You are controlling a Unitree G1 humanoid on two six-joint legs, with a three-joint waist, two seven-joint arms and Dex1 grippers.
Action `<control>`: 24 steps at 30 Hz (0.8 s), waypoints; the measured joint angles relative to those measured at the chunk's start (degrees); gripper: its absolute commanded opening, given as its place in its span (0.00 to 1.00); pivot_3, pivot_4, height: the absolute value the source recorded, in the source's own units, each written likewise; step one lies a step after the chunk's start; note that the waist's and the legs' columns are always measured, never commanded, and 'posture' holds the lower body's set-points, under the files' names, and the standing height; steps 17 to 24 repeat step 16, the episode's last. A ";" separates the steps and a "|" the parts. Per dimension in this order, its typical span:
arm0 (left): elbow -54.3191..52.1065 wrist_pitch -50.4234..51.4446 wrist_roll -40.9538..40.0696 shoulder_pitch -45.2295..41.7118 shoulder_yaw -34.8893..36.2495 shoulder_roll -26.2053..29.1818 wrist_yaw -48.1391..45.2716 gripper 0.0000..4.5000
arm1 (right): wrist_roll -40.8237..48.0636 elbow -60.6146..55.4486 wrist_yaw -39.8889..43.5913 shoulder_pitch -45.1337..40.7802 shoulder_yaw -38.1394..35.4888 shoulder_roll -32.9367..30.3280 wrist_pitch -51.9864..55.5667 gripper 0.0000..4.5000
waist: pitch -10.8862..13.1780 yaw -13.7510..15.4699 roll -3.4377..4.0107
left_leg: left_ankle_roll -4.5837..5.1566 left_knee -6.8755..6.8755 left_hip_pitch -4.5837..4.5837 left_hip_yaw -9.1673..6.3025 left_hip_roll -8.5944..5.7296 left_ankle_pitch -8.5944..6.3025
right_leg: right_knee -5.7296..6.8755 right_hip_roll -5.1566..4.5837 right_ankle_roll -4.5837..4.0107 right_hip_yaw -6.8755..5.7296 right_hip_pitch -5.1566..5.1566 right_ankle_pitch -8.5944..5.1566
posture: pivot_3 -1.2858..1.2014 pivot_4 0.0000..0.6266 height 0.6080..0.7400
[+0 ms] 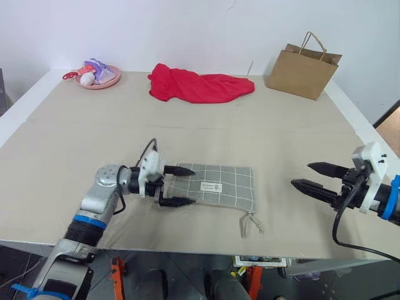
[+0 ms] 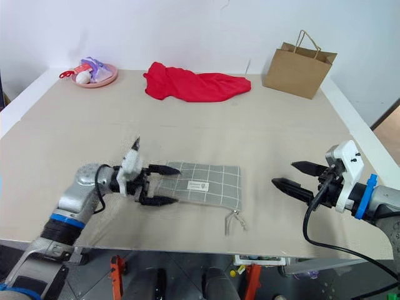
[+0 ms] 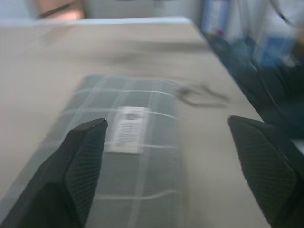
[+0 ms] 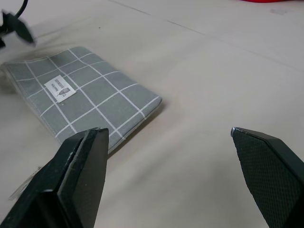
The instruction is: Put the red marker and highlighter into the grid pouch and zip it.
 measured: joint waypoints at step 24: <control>-13.58 15.34 -2.34 23.16 28.68 4.60 33.03 0.95 | -10.75 21.03 -2.66 -8.69 10.71 5.26 -13.13 0.99 | 0.06 1.20 0.05 | -0.12 -0.09 0.10 0.02 -0.07 0.00 | 0.02 -0.33 -0.05 -0.07 0.09 -0.11 | 0.52 0.24 1.00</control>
